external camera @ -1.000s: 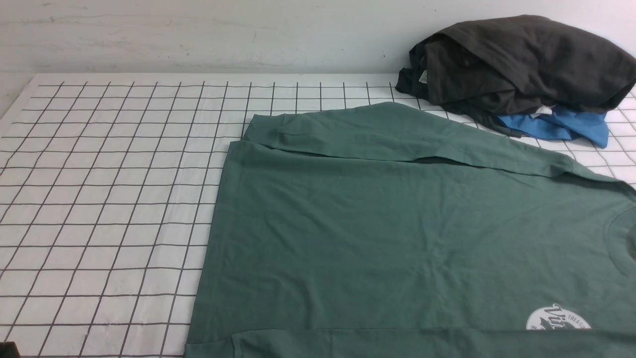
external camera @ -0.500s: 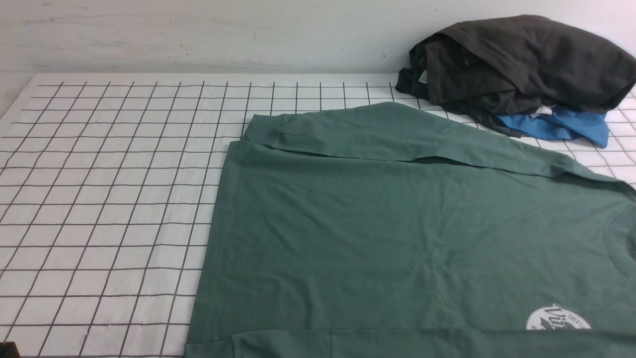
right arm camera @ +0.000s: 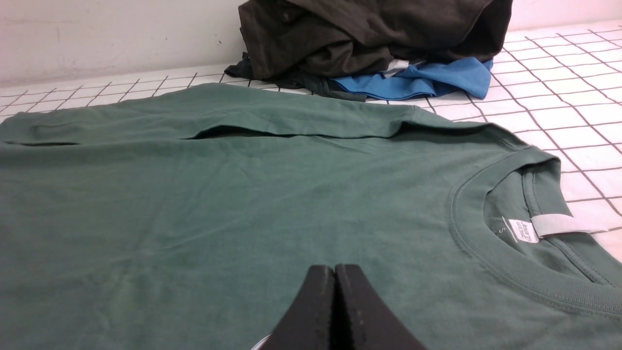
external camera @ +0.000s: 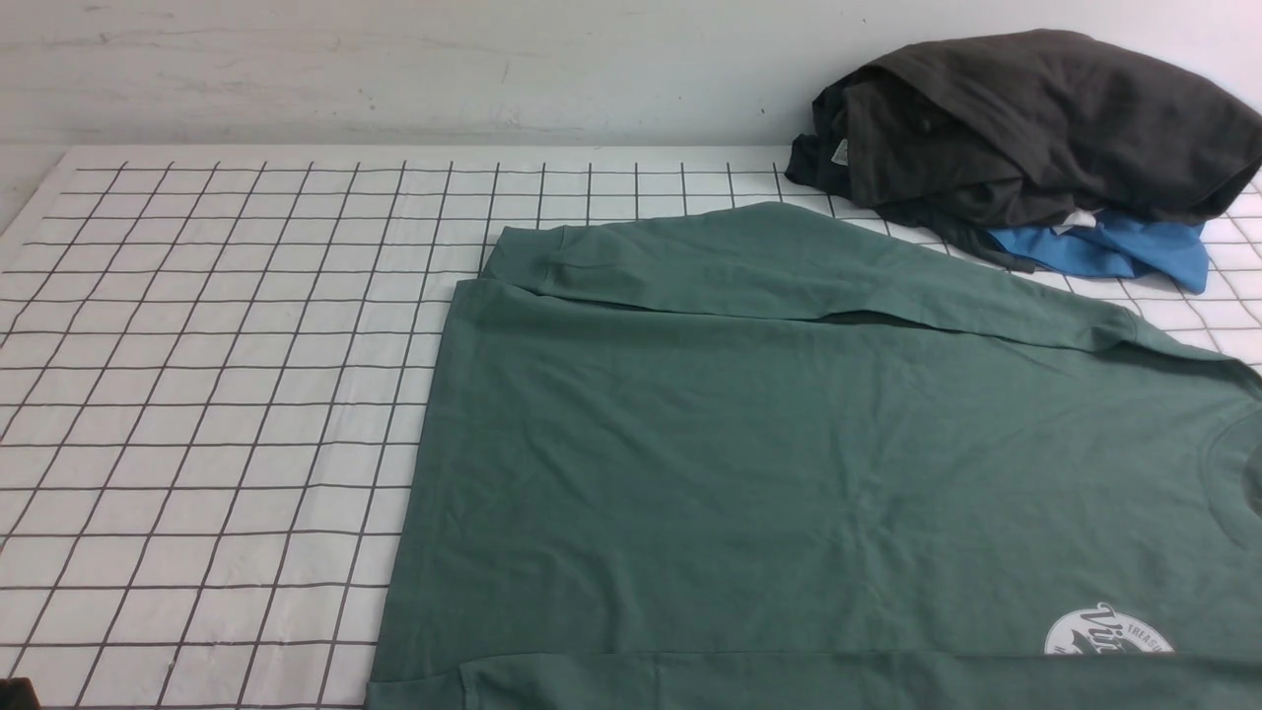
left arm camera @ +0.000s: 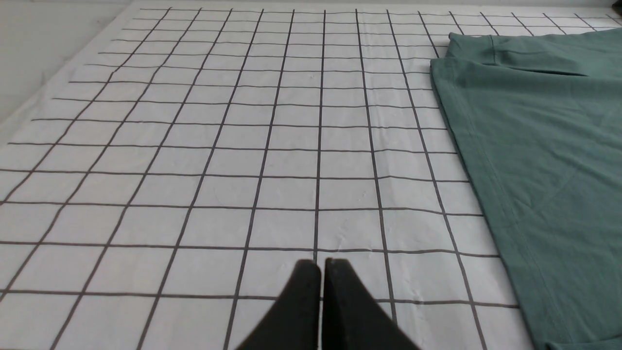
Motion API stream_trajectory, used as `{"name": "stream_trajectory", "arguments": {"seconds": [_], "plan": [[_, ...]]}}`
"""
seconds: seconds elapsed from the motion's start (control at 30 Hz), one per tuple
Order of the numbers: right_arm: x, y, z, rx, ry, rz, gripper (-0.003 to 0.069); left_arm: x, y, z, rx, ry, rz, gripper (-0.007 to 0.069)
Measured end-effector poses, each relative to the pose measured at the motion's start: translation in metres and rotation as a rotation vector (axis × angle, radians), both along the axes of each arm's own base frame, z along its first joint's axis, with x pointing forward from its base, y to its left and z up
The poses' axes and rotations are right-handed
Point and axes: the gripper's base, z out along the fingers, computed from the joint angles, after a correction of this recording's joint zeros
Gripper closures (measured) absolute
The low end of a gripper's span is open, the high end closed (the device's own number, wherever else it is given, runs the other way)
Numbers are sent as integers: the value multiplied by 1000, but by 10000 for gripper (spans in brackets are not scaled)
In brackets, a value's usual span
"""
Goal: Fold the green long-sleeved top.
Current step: Use the left arm to clamp the cuff closest to it
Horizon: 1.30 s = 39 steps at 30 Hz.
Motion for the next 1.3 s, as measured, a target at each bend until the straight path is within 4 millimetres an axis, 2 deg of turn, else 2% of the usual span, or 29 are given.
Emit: {"name": "stream_trajectory", "arguments": {"seconds": [0.67, 0.8, 0.9, 1.0, 1.03, 1.07, 1.13, 1.2, 1.3], "plan": [[0, 0, 0, 0, 0, 0, 673, 0, 0, 1, -14, -7, 2, 631], [0, 1, 0, 52, 1, -2, 673, 1, -5, 2, -273, -20, 21, 631], [0, 3, 0, 209, 4, -6, 673, 1, -11, 6, -703, -25, 50, 631], [0, 8, 0, 488, 17, -10, 673, 1, -15, 9, -953, -13, 57, 631], [0, 9, 1, 588, 24, -11, 673, 1, -16, 9, -984, -11, 55, 631], [0, 10, 1, 608, 26, -11, 673, 1, -16, 9, -987, -11, 54, 631], [-1, 14, 1, 860, 44, -12, 673, 1, -17, 10, -990, -13, 45, 631], [-1, 16, 3, 980, 45, -9, 673, 1, -17, 10, -974, -17, 40, 631], [0, 16, 4, 1022, 37, -7, 673, 1, -17, 10, -955, -25, 36, 631]]}}
